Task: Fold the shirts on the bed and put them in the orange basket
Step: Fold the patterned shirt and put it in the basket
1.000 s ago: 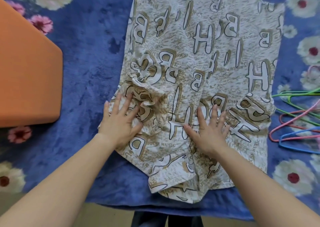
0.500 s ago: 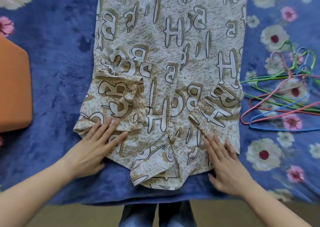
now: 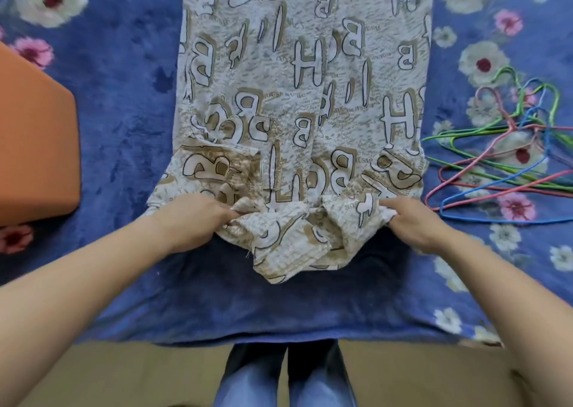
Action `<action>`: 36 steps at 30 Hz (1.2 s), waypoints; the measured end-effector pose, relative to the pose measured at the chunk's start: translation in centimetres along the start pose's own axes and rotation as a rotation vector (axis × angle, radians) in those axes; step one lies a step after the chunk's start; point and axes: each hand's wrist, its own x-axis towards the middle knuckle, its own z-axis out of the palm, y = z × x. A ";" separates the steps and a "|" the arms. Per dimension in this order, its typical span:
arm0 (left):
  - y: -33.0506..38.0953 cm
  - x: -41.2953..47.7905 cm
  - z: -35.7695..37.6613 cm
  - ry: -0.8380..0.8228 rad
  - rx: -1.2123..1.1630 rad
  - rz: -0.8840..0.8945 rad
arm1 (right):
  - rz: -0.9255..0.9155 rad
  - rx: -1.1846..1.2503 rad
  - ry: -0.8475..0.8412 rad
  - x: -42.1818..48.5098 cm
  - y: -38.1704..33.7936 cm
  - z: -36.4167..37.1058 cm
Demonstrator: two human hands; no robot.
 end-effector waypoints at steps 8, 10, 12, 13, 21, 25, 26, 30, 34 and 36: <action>6.0 -3.9 -0.2 -0.814 -0.391 0.023 | 0.158 -0.143 -0.623 -5.5 0.8 -0.1; 5.4 -3.1 -1.1 -0.852 -0.439 0.025 | 0.143 -0.164 -0.633 -5.4 1.1 -0.9; 3.4 -2.4 -2.4 -0.809 -0.557 0.010 | 0.130 -0.106 -0.603 -4.6 0.7 -2.5; 2.2 -2.0 -3.2 -0.778 -0.628 0.002 | 0.141 -0.075 -0.569 -3.8 0.4 -3.4; -7.1 3.3 -13.3 -0.350 -0.790 -0.199 | 0.138 -0.121 -0.183 5.8 -3.7 -13.6; -11.9 6.7 -16.0 0.097 -0.782 -0.363 | 0.081 -0.070 0.165 11.0 -4.9 -17.2; -13.0 8.0 -15.5 0.249 -0.726 -0.447 | 0.060 -0.084 0.256 12.4 -4.8 -17.4; -13.6 10.8 -10.5 0.536 -0.607 -0.669 | 0.107 -0.275 0.533 14.7 -3.9 -15.0; -12.1 11.7 -4.4 0.551 -0.576 -0.774 | 0.011 -0.336 0.524 15.6 -2.4 -10.8; -11.0 12.2 -3.5 0.602 -0.637 -0.847 | 0.017 -0.338 0.575 16.4 -2.1 -9.8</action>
